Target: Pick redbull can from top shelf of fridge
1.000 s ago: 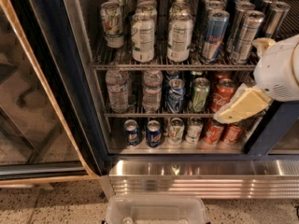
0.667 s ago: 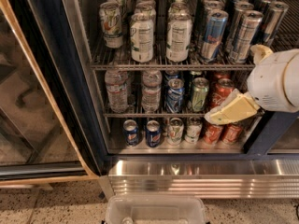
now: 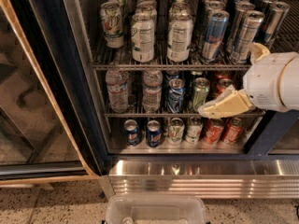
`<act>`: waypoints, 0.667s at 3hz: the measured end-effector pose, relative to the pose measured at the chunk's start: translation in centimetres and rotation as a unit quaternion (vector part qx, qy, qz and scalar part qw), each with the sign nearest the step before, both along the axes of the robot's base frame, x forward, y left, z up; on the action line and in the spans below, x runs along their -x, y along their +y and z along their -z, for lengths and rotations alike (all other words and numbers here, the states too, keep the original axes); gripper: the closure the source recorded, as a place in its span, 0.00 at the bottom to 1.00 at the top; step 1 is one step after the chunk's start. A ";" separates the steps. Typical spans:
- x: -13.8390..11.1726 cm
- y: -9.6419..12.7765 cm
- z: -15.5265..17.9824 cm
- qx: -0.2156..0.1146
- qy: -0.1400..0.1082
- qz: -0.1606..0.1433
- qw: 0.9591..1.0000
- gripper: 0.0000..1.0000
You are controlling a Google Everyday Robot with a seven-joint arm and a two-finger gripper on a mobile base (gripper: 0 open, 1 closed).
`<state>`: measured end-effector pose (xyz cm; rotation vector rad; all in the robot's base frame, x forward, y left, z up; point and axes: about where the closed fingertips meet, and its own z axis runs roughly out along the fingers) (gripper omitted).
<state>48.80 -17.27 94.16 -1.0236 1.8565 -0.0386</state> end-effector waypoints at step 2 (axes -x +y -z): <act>-0.7 0.5 -0.3 -0.032 -0.024 0.012 0.999 0.00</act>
Offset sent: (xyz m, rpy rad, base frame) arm 0.0248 0.0071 0.0067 0.2991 -0.2121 -0.1203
